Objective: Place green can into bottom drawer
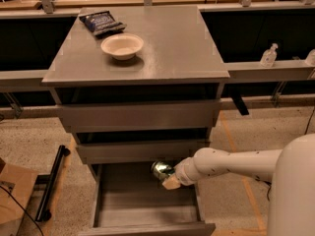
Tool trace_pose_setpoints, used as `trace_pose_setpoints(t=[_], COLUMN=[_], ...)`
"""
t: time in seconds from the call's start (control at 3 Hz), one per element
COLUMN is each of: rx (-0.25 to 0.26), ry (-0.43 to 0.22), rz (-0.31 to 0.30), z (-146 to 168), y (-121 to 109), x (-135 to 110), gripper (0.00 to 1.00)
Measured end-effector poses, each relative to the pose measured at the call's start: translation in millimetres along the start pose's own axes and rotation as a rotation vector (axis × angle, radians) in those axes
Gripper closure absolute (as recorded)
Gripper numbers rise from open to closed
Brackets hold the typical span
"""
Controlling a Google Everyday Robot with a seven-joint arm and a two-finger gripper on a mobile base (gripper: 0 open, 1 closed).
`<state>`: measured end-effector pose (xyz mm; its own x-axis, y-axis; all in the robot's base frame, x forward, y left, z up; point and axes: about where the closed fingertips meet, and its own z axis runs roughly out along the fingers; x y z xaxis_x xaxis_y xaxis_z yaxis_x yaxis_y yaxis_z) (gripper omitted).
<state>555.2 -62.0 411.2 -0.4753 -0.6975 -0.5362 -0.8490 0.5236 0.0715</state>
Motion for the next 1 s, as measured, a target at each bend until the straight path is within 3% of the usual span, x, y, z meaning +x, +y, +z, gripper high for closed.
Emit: trace_pose_setpoints(t=[0.33, 0.67, 1.0], rx=[-0.043, -0.080, -0.107], ry=[-0.029, -0.098, -0.176], rz=[0.025, 0.064, 0.119], z=[28, 69, 131], y=[-2, -5, -2], x=[8, 27, 54], gripper=[1.00, 1.00, 1.00])
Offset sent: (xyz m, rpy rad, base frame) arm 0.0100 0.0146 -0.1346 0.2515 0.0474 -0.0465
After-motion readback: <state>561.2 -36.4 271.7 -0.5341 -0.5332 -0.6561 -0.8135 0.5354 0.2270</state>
